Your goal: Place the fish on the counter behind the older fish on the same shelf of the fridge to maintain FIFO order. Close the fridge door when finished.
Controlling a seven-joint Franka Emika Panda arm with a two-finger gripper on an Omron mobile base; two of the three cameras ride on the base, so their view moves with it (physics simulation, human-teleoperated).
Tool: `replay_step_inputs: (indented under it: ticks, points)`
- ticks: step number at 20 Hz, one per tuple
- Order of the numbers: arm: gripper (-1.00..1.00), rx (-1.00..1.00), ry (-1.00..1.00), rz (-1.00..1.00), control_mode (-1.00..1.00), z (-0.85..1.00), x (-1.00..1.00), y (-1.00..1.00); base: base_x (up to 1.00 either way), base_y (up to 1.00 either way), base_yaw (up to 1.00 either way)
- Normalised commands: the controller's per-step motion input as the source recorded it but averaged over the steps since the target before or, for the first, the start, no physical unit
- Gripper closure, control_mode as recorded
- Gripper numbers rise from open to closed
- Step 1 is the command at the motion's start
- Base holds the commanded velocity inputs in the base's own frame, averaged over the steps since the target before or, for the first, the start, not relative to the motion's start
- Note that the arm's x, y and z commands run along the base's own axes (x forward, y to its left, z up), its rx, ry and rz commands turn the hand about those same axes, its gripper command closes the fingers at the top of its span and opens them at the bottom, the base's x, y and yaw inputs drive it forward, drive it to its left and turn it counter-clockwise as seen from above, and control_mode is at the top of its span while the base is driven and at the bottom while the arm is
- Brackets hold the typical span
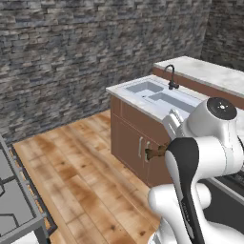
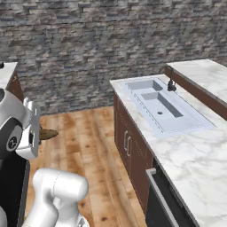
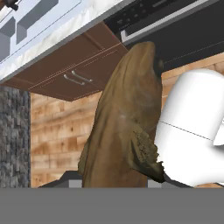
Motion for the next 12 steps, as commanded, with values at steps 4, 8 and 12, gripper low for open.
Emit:
replay_step_inputs:
  ticks: [4,8,12]
  points:
    - [1.0,0.0,0.0,0.0,1.0,0.0,0.0,0.0,1.0,0.22,0.29]
    - [1.0,0.0,0.0,0.0,1.0,0.0,0.0,0.0,1.0,0.26,0.26]
    - [1.0,0.0,0.0,0.0,1.0,0.0,0.0,0.0,1.0,0.18,0.2]
